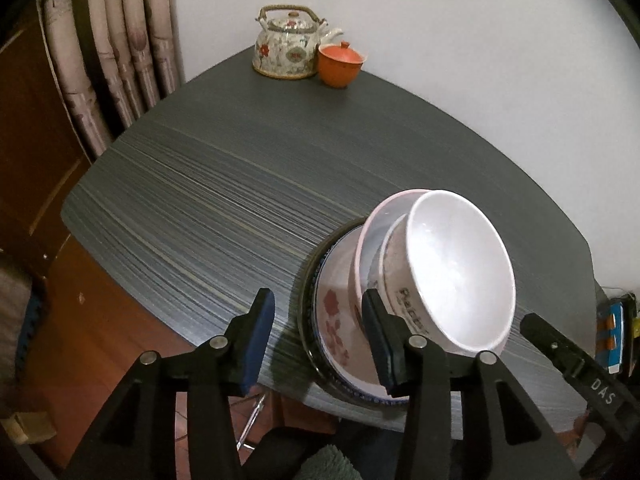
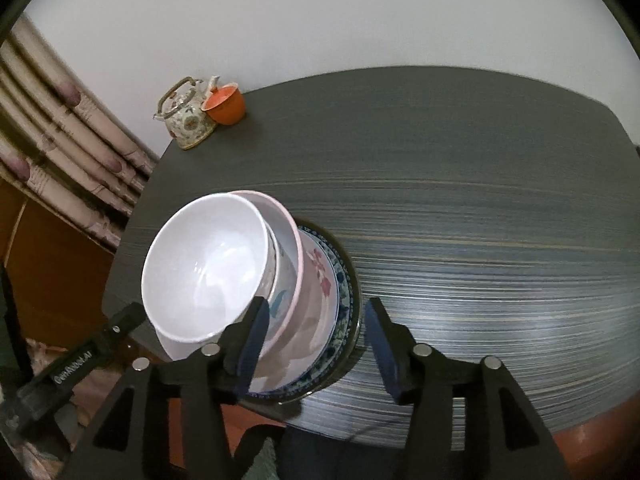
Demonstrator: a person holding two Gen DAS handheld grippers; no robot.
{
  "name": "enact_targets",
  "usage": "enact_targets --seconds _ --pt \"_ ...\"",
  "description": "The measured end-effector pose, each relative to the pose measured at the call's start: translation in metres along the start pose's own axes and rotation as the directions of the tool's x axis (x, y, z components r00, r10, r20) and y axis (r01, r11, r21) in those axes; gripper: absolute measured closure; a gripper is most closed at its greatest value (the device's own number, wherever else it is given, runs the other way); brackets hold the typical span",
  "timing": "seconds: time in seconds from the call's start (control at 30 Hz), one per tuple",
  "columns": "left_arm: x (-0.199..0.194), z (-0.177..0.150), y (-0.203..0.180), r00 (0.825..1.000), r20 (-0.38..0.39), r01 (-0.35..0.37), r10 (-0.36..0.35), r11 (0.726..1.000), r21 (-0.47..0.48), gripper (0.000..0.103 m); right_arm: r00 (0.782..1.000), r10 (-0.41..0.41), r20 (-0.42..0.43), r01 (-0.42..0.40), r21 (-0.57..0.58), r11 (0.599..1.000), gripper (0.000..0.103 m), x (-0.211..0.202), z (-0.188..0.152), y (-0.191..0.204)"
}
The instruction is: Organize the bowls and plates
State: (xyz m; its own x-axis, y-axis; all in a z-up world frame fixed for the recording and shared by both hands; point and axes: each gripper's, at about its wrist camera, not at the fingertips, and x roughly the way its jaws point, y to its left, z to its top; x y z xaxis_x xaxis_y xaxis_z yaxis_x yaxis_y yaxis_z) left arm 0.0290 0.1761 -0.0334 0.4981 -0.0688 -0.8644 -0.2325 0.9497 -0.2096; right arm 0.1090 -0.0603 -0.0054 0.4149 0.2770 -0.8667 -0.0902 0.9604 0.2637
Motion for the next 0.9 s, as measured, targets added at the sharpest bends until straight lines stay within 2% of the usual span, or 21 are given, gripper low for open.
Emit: enact_targets --seconds 0.23,0.33,0.47,0.57,0.63,0.9 --pt "-0.024 -0.019 -0.013 0.996 0.081 -0.052 0.048 0.998 0.048 0.051 1.000 0.000 0.001 0.000 -0.029 1.000 0.040 -0.005 -0.020 0.005" --pt "-0.029 -0.030 -0.024 0.994 0.097 -0.058 0.050 0.995 0.085 0.050 1.000 -0.011 -0.016 0.010 -0.040 0.999 0.038 -0.005 -0.033 0.005" --pt "-0.031 -0.039 -0.039 0.992 0.112 -0.064 0.050 0.990 0.125 0.042 1.000 -0.026 -0.018 0.025 -0.046 0.999 0.036 -0.006 -0.046 0.002" --pt "-0.033 -0.046 -0.048 0.987 0.139 -0.101 0.080 0.983 0.153 0.038 0.999 -0.040 -0.012 0.039 -0.028 0.999 0.030 -0.007 -0.055 -0.005" --pt "-0.032 -0.048 -0.053 0.985 0.146 -0.111 0.087 0.980 0.164 0.036 0.999 -0.054 -0.006 0.054 -0.029 0.998 0.026 -0.007 -0.059 -0.006" --pt "-0.029 -0.057 -0.064 0.986 0.146 -0.113 0.086 0.975 0.192 0.031 0.997 -0.070 0.014 0.071 -0.068 0.995 0.024 -0.008 -0.067 0.003"
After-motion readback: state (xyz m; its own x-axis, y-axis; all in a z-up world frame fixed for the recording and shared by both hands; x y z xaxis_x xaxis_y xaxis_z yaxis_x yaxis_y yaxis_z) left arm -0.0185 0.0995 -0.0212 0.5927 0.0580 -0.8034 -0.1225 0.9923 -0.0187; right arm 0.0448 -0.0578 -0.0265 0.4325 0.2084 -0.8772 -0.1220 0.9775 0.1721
